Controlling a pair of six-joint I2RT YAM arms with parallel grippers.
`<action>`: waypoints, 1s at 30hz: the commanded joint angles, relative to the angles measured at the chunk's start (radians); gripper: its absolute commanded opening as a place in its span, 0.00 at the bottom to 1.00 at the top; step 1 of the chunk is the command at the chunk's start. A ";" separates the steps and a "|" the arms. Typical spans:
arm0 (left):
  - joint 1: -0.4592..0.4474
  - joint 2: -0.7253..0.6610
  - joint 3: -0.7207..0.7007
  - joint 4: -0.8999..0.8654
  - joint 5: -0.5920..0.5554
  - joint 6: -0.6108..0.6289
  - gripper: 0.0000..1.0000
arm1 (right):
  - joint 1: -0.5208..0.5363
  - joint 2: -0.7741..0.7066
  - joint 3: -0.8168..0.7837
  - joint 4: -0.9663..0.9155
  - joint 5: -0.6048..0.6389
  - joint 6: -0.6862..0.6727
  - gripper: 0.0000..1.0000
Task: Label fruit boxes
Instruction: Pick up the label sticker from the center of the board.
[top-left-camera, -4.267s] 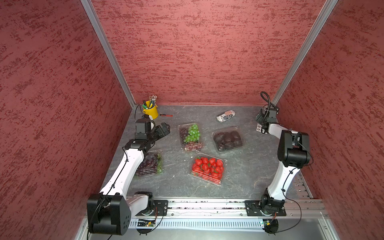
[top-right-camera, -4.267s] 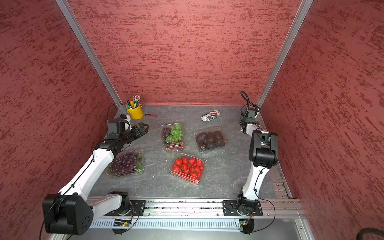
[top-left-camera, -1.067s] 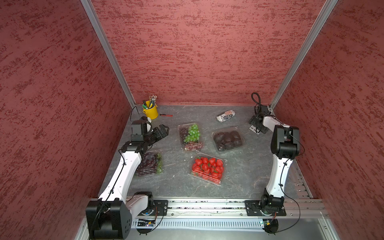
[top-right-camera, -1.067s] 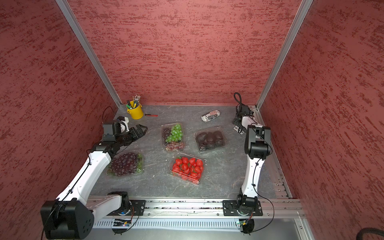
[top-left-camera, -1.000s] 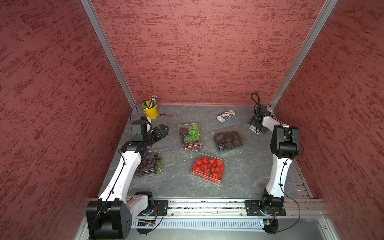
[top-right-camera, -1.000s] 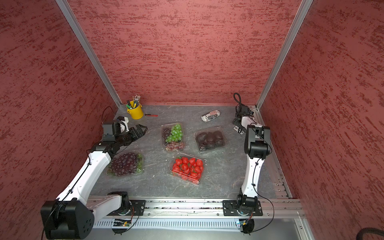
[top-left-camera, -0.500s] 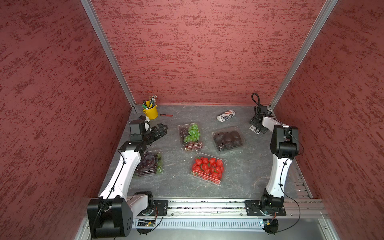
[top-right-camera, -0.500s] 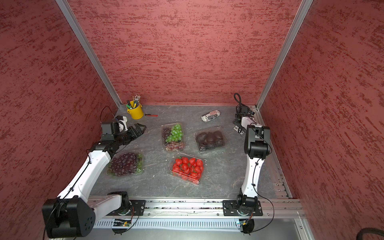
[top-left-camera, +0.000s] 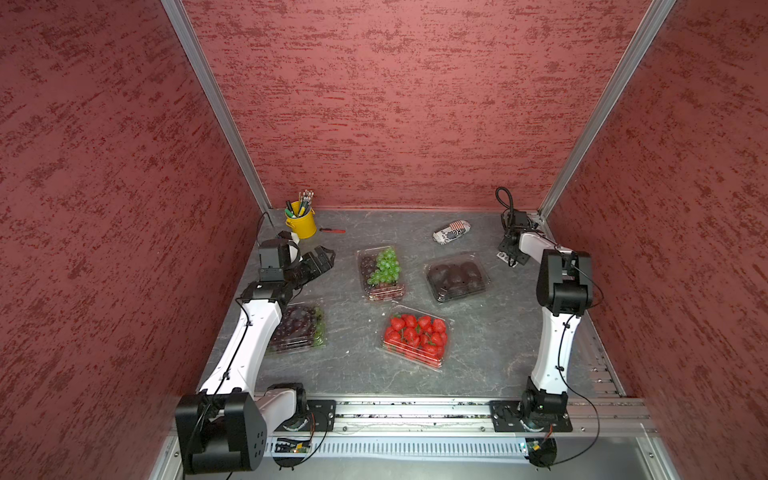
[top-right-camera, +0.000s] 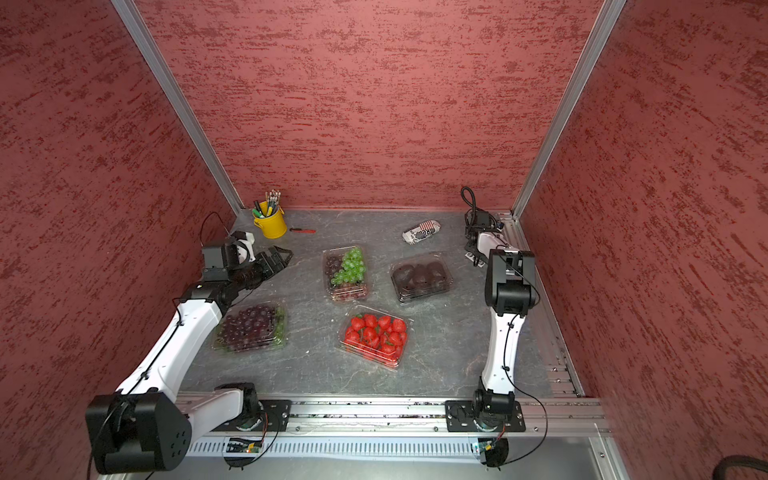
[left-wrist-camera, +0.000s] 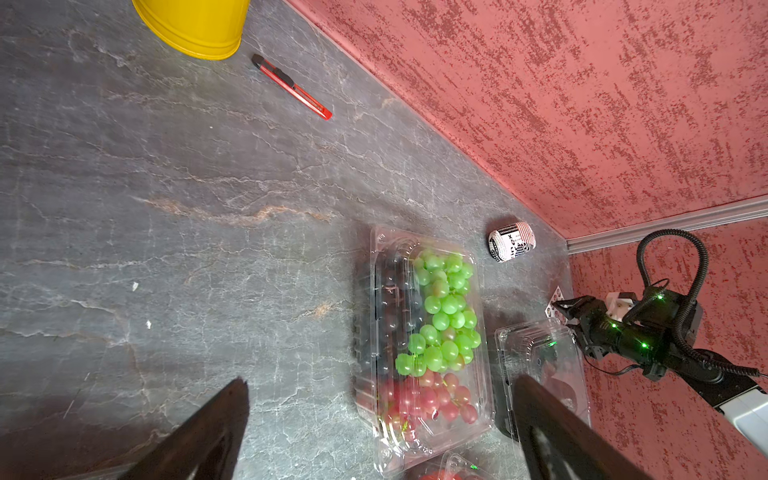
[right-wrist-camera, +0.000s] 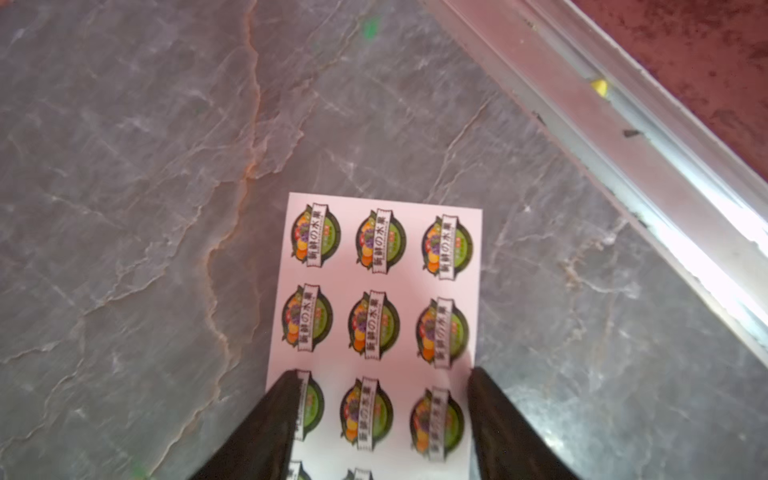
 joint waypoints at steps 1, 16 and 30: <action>0.011 -0.019 -0.018 0.013 0.010 -0.002 1.00 | 0.017 0.092 -0.056 -0.109 -0.108 0.018 0.52; 0.017 -0.051 -0.025 -0.002 0.033 -0.014 1.00 | 0.018 -0.075 -0.076 -0.077 -0.120 -0.050 0.21; -0.109 0.011 0.087 0.047 0.124 -0.120 1.00 | 0.066 -0.542 -0.338 0.103 -0.280 -0.204 0.21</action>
